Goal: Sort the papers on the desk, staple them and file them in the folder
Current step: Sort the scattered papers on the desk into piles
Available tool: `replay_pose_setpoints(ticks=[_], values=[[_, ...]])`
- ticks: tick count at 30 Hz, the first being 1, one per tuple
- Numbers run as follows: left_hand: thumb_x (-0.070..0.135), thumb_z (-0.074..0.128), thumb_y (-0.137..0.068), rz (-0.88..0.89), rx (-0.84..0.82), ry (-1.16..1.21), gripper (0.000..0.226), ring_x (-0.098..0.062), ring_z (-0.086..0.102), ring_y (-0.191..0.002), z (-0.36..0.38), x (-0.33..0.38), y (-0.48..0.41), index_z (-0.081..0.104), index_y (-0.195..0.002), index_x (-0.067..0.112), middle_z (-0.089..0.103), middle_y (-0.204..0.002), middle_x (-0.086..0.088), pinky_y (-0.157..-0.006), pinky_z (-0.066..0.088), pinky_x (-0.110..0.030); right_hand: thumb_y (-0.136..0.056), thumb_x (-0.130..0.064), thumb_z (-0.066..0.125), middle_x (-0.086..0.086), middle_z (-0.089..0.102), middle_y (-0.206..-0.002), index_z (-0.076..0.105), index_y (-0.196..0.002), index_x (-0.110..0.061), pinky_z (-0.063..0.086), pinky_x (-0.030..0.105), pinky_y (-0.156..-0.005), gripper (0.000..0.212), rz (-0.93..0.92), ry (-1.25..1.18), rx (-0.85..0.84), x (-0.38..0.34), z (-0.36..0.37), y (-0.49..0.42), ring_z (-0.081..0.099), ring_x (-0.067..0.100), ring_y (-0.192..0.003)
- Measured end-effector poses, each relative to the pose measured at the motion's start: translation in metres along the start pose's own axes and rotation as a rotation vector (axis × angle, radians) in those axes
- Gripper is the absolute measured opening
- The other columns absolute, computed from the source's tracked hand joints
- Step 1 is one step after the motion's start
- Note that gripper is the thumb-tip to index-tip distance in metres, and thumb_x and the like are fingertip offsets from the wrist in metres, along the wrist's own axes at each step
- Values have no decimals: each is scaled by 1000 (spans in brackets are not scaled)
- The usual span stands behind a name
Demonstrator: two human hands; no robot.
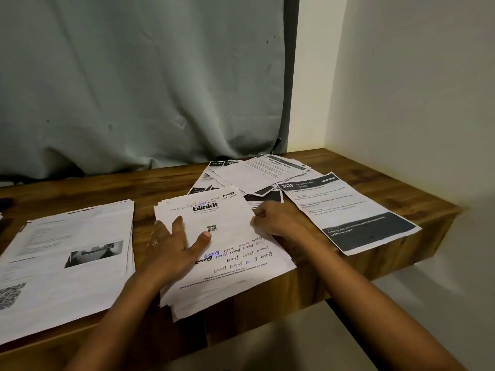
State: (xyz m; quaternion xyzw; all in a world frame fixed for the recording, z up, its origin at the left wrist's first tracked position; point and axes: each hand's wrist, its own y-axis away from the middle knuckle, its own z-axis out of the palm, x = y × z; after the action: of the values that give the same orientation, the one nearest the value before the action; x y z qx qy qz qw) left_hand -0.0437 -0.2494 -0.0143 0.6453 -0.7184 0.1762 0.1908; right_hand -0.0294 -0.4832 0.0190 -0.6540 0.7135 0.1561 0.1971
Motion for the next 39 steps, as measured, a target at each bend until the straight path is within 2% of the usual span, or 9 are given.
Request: replay_pose_setpoints(ticks=[3, 8, 12, 17, 23, 27, 31, 34, 39], values=[[73, 26, -83, 76, 66, -220, 88, -35, -10, -146, -9, 15, -16, 6, -153, 22, -13, -159, -13, -116, 1, -50, -89, -26, 57, 11, 63, -116, 64, -111, -6, 50, 31, -84, 30, 49, -84, 116, -1, -10, -36, 58, 26, -104], [82, 24, -78, 292, 138, -115, 94, -26, 1, -147, -7, 27, -63, 25, -150, 21, 11, -160, -7, -119, 4, -45, -93, -33, 53, 17, 60, -111, 58, -111, 2, 42, 34, -79, 39, 100, -109, 228, -2, -13, -95, 55, 30, -109], [72, 27, -86, 295, 115, -146, 80, -22, -1, -148, 12, 24, -72, 19, -151, 26, 8, -160, -2, -118, -1, -43, -92, -46, 51, 18, 54, -128, 51, -123, 0, 40, 37, -94, 56, 46, 63, 165, 1, -3, -124, 49, 31, -117], [73, 18, -88, 224, -2, -290, 78, -21, 1, -148, 23, 16, -78, 12, -152, 30, 4, -161, -1, -118, -4, -42, -85, -66, 47, 15, 59, -120, 55, -114, -6, 42, 37, -87, 67, -25, 179, 111, 13, 19, -145, 54, 29, -107], [69, 20, -90, 205, -18, -350, 74, -20, -1, -148, 23, 19, -82, 8, -152, 30, 1, -161, 0, -118, -3, -42, -90, -50, 52, 11, 54, -134, 52, -132, -13, 40, 38, -98, 56, -20, 68, 170, 23, 23, -159, 48, 28, -121], [70, 20, -89, 201, -33, -354, 76, -21, -1, -148, 23, 18, -85, 8, -152, 30, 1, -161, 0, -118, -2, -43, -90, -43, 53, 12, 60, -124, 58, -127, -15, 45, 36, -90, 47, 1, 42, 232, 22, 22, -157, 54, 27, -112], [69, 20, -90, 211, -12, -332, 73, -20, 1, -148, 25, 15, -87, 11, -152, 30, 4, -161, 0, -118, -2, -42, -95, -31, 50, 14, 67, -108, 65, -112, -11, 48, 32, -79, 30, 8, -23, 365, 18, 16, -153, 60, 27, -96], [67, 19, -90, 216, 13, -293, 72, -20, 3, -147, 24, 15, -86, 16, -152, 30, 8, -160, 0, -118, -1, -41, -97, -32, 47, 13, 67, -107, 65, -114, -13, 45, 30, -73, 31, -16, -87, 516, 18, 13, -151, 61, 28, -97], [70, 16, -89, 190, 29, -93, 75, -20, 13, -146, 23, 14, -85, 28, -149, 26, 19, -158, -3, -120, 3, -41, -94, -41, 52, 10, 65, -110, 66, -112, -14, 56, 40, -79, 35, -198, -527, 741, 13, -3, -137, 53, 21, -105]])
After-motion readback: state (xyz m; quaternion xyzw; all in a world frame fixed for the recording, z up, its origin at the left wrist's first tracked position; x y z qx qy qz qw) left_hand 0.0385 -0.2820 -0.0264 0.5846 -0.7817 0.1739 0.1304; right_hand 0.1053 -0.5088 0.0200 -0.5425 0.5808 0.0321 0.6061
